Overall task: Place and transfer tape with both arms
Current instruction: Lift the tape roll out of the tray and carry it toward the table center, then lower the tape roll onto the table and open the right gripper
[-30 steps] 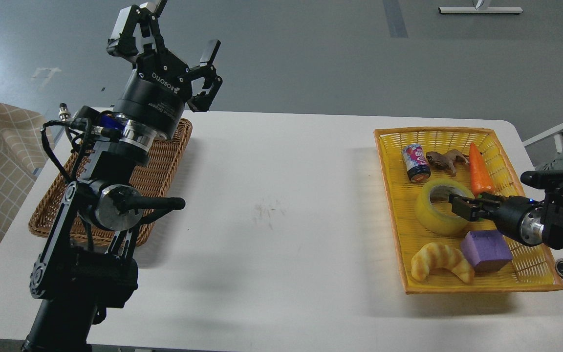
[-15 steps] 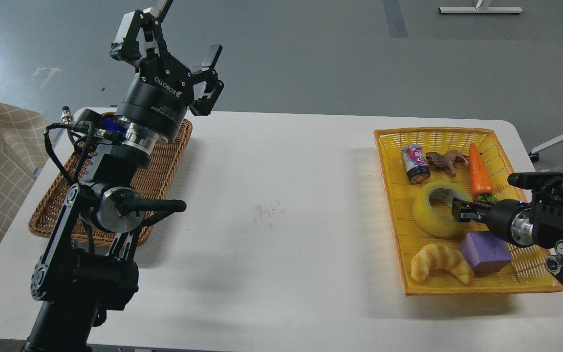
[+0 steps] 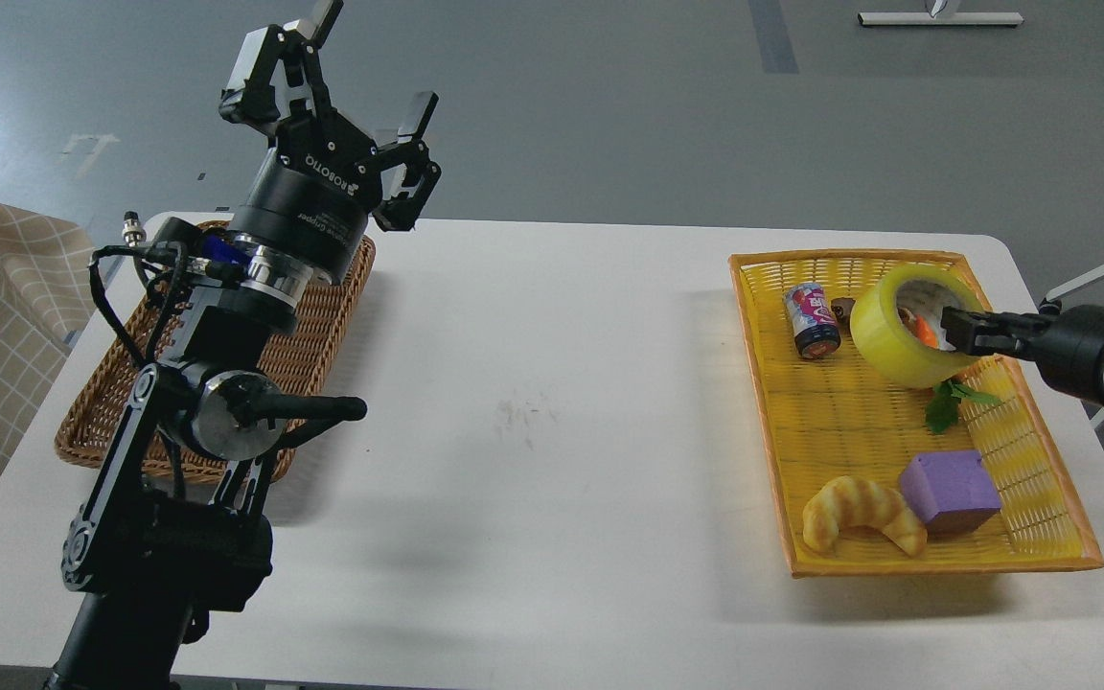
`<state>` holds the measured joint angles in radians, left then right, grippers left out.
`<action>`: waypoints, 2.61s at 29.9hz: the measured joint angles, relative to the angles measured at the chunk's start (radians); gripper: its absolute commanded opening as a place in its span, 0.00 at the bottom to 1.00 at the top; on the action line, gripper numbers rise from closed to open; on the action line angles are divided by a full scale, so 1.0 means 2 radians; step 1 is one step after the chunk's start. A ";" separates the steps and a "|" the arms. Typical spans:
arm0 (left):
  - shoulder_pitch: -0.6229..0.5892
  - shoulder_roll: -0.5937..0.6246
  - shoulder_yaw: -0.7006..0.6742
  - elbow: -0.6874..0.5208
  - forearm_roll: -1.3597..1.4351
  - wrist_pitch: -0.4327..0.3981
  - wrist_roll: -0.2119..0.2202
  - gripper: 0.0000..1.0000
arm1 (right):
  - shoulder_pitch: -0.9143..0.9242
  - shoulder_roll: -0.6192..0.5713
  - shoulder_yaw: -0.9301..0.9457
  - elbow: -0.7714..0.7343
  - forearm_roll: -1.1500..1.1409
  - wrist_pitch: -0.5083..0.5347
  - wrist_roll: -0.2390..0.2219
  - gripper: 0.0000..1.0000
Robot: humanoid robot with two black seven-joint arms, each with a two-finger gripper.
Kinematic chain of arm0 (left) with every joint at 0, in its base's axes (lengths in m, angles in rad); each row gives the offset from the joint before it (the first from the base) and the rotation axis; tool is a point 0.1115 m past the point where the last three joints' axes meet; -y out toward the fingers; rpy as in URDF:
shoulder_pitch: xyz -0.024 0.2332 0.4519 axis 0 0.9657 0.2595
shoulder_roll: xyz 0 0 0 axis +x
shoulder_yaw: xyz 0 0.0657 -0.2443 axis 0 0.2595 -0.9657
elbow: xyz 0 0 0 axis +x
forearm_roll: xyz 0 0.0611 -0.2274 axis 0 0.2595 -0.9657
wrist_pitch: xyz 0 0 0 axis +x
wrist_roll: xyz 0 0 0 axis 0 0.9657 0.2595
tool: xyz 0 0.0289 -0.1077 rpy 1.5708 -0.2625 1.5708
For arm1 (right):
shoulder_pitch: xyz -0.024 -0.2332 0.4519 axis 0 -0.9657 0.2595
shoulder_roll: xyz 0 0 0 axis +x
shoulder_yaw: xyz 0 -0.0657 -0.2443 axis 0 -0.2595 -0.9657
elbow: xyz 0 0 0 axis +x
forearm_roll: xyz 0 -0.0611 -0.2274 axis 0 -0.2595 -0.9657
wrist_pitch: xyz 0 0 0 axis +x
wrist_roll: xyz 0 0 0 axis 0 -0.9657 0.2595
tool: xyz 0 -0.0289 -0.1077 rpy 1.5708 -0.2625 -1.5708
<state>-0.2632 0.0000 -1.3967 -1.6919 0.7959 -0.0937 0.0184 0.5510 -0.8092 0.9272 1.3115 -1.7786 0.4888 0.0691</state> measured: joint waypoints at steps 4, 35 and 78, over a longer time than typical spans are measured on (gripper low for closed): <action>0.000 0.000 0.002 0.000 0.002 0.001 0.001 0.98 | 0.053 0.000 0.001 0.019 0.014 0.000 0.000 0.00; 0.004 0.000 -0.009 -0.004 0.005 0.003 -0.003 0.98 | 0.191 0.283 -0.239 -0.055 -0.069 0.000 -0.008 0.00; 0.013 0.000 -0.029 -0.005 0.003 0.001 -0.008 0.98 | 0.104 0.308 -0.223 -0.059 -0.118 0.000 -0.011 0.06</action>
<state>-0.2377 0.0000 -1.4543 -1.7013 0.8023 -0.0911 0.0033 0.7595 -0.1929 0.4816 1.1937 -2.0154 0.4887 0.0462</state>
